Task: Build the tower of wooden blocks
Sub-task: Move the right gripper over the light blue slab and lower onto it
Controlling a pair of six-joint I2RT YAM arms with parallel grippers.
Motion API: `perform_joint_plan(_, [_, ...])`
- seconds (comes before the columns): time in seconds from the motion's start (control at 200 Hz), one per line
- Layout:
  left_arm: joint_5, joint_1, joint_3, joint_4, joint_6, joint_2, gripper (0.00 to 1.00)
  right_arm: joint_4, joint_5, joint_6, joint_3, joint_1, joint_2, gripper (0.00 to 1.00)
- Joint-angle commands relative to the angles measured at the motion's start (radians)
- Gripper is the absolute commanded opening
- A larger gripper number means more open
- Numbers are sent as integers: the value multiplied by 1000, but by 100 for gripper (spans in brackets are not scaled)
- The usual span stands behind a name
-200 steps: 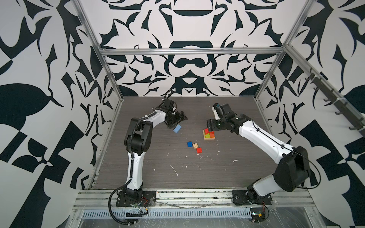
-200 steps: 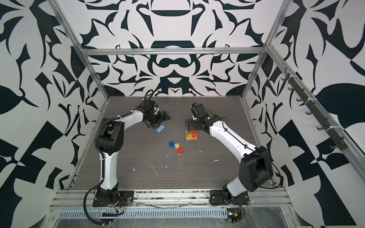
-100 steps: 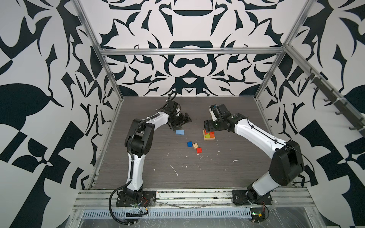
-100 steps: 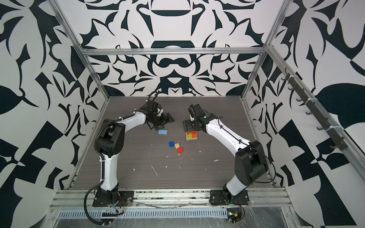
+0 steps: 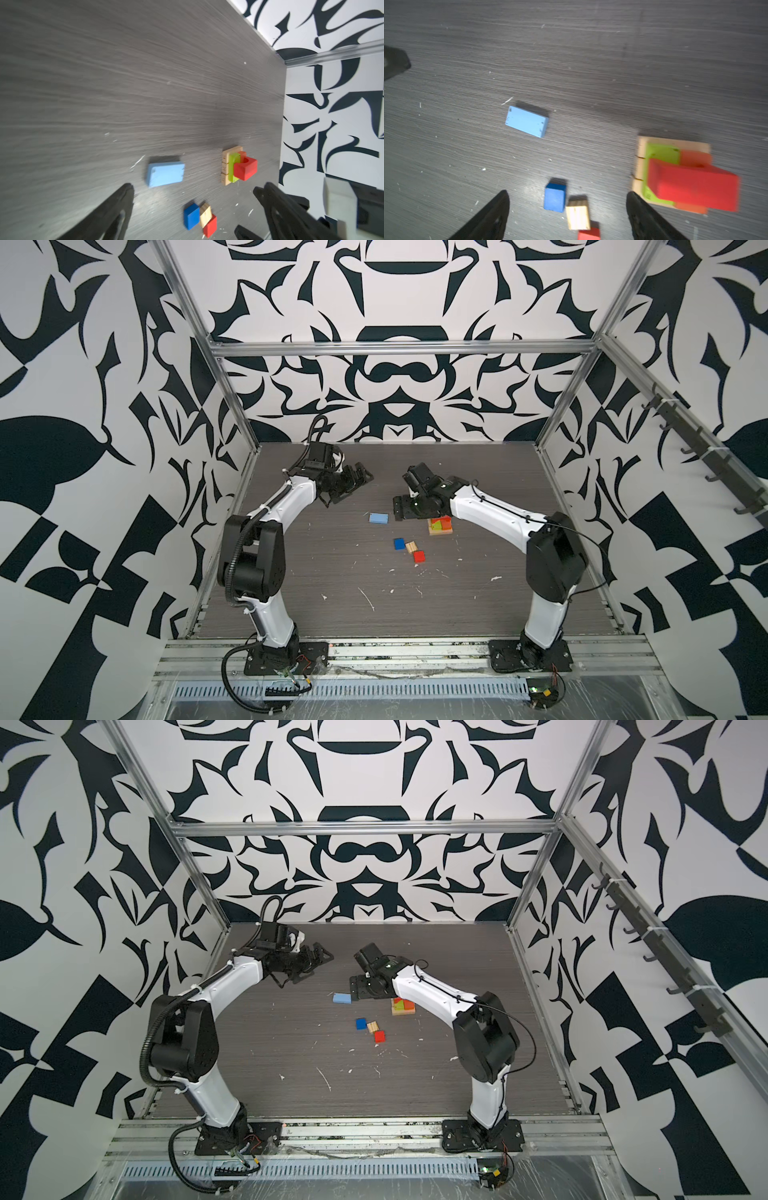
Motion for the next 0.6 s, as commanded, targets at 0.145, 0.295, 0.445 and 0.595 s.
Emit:
perform_joint_plan(0.145, [-13, 83, -157, -55, 64, -170, 99, 9, 32, 137, 137, 51, 132, 92])
perform_joint_plan(0.295, [3, 114, -228, -51, 79, -251, 99, 28, 31, 177, 180, 60, 205, 92])
perform_joint_plan(0.445, [8, 120, -276, -34, 94, -309, 99, 43, 43, 206, 219, 62, 264, 92])
perform_joint_plan(0.595, [7, 121, -319, 1, 94, -350, 99, 29, 48, 218, 270, 68, 318, 91])
